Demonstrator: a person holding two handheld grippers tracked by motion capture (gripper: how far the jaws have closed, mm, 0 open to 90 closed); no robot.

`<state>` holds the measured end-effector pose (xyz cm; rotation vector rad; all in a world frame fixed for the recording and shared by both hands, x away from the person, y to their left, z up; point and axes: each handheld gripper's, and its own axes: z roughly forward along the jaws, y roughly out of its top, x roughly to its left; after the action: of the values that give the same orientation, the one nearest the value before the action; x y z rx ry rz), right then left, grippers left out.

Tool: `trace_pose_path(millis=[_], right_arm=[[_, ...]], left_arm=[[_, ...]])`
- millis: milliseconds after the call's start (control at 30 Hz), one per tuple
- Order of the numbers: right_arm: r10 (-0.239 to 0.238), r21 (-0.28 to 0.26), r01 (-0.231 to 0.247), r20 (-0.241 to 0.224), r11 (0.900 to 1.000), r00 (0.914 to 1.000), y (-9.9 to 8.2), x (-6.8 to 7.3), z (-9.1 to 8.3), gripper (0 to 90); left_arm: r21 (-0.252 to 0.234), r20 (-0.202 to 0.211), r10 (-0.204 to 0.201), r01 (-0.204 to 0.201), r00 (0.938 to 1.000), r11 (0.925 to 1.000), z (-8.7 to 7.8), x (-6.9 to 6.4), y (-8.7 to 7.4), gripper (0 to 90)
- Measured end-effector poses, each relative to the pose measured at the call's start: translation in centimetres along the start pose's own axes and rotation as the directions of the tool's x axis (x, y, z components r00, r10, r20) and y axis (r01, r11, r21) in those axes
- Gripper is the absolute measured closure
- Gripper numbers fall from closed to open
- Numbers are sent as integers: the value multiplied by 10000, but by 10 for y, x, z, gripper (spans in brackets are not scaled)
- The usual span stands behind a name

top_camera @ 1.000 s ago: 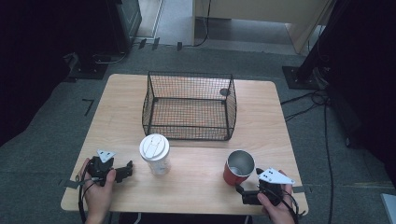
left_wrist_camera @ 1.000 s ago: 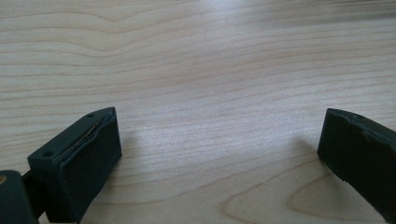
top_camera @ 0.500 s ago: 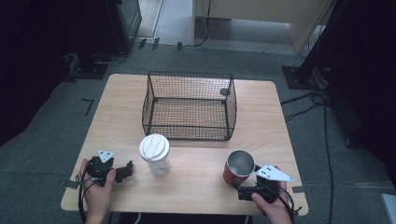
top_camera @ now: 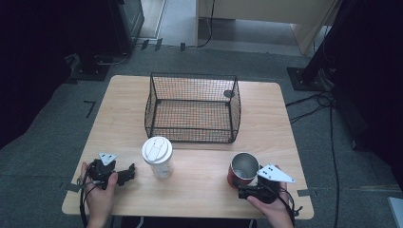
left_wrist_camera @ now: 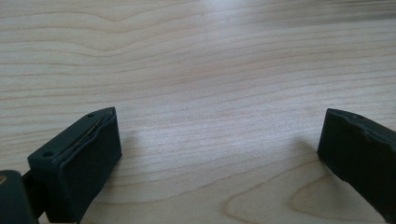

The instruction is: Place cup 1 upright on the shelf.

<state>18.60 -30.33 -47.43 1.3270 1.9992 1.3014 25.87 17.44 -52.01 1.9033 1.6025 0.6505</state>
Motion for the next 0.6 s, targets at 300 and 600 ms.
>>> trace_pose_path(millis=[300, 600], right_arm=[[118, -140, -117, 69, 9998, 9999, 2, 2, 6, 40], [302, -189, -301, 52, 9994, 9995, 5, 3, 10, 31]], left_arm=[[0, 1, 19, -19, 10000, 10000, 0, 0, 0, 2], [3, 1, 14, -14, 10000, 10000, 0, 0, 0, 2]])
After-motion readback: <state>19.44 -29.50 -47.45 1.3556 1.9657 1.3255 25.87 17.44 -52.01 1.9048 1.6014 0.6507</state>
